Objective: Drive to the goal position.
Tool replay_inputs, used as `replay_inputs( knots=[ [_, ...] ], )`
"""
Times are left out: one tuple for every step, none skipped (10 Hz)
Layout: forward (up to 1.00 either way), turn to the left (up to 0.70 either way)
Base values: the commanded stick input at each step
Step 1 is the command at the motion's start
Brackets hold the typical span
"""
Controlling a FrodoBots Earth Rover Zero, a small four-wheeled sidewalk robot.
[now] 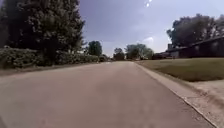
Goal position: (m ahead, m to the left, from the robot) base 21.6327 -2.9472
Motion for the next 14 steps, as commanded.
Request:
replay_inputs(
  knots=[
    [0.70, -0.35],
    [0.70, -0.35],
    [0.70, -0.25],
    [0.70, -0.08],
    [0.70, 0.00],
    [0.70, 0.00],
    [0.70, 0.00],
    [0.70, 0.00],
    [0.70, 0.00],
    [0.70, 0.00],
    [0.70, 0.00],
    [0.70, 0.00],
    [0.70, 0.00],
    [0.70, 0.00]
  ],
)
